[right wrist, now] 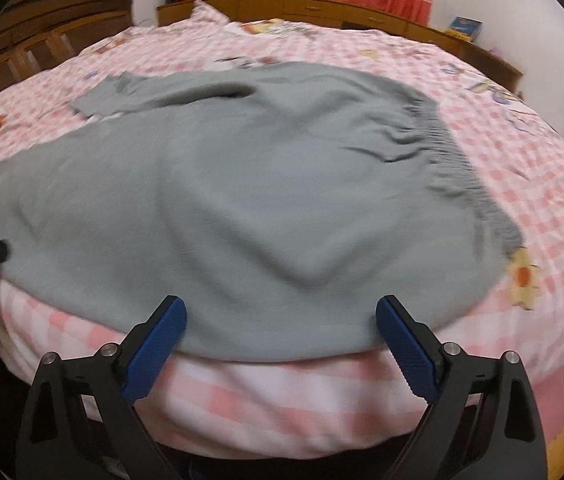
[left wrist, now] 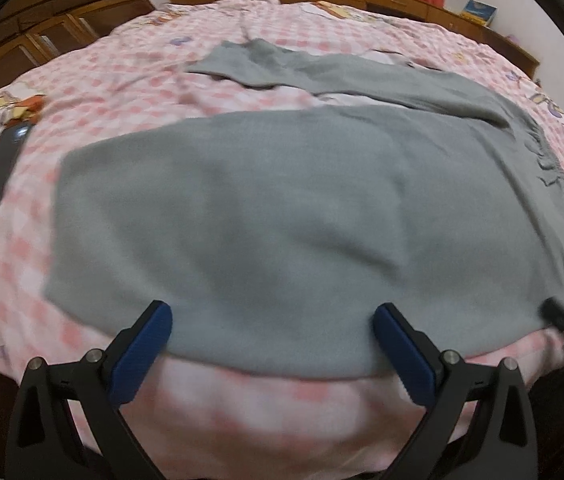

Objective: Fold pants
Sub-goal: 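Grasp the pants fabric with the left gripper while the right gripper grasps the elastic waistband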

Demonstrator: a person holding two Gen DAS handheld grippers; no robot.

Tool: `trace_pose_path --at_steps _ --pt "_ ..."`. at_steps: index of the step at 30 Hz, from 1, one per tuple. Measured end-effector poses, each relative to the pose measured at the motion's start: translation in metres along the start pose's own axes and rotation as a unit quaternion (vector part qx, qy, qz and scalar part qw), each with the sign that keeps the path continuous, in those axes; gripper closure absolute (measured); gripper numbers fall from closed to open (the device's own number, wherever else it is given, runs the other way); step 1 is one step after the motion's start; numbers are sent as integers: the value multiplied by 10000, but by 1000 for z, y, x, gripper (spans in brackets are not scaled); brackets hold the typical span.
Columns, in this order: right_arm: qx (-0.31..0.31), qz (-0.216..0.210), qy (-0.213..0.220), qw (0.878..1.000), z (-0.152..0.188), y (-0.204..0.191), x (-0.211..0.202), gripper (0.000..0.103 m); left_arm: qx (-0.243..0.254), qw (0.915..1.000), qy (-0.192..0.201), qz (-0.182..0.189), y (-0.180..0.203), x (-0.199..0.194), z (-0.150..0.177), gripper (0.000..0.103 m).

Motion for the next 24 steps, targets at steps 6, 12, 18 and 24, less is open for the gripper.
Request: trace_pose_path --at_steps 6,12,18,24 --pt "687 482 -61 9965 -4 69 1 8 -453 9971 123 -601 -69 -10 3 0" --pt "1209 808 -176 9892 0 121 6 10 -897 9921 86 -873 -118 -3 3 0" --pt "1493 676 -323 9859 3 131 15 10 -987 9925 184 -699 -133 10 -10 0" --pt "1517 694 -389 9852 4 131 20 10 -865 9943 536 -316 -130 15 -45 0"
Point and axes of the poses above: each gripper's, at about its wrist camera, not at the fingertips, and x roughly the way its jaws point, y to its right, z to its underside, the point moved 7 cm from there along x, roughly the way its jaws point, and after that the axes turned 5 degrees about y, right-handed, at the moved point
